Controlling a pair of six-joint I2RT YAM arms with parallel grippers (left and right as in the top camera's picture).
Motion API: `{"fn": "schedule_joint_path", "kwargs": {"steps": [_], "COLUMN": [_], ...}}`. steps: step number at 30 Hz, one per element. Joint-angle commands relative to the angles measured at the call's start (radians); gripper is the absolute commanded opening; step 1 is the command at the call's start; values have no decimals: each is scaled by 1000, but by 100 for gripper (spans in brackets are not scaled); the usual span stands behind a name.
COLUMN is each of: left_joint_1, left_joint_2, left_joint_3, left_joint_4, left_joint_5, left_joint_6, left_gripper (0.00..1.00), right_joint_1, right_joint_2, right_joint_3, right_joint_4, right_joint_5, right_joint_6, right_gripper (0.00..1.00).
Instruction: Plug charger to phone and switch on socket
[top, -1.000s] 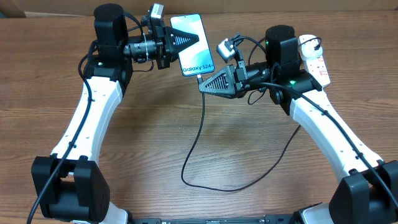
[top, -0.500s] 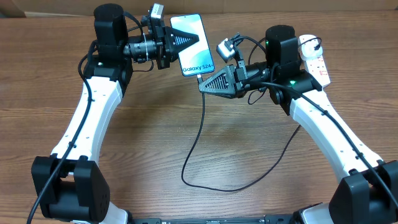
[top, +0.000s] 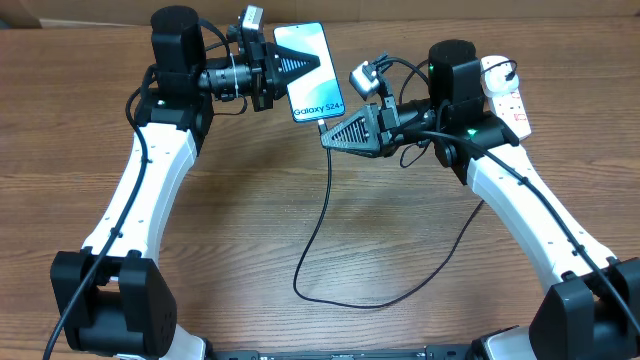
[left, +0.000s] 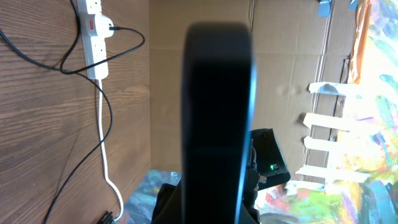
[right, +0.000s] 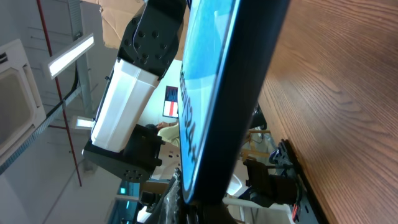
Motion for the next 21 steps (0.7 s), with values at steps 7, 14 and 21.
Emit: {"fn": "schedule_joint_path", "kwargs": {"steps": [7, 14, 21], "left_joint_1": [-11, -11, -11], "left_joint_2": [-17, -17, -17], "left_joint_3": [18, 18, 18], "left_joint_4": [11, 10, 10], "left_joint_5": [57, 55, 61], "left_joint_6": [2, 9, -3], "left_gripper": [4, 4, 4], "right_joint_1": [-17, -17, -17], "right_joint_2": [10, 10, 10], "right_joint_3": [6, 6, 6], "right_joint_4": [24, 26, 26], "right_joint_5": [-1, -3, 1], "right_joint_6": [0, 1, 4], "right_gripper": [4, 4, 4]}}
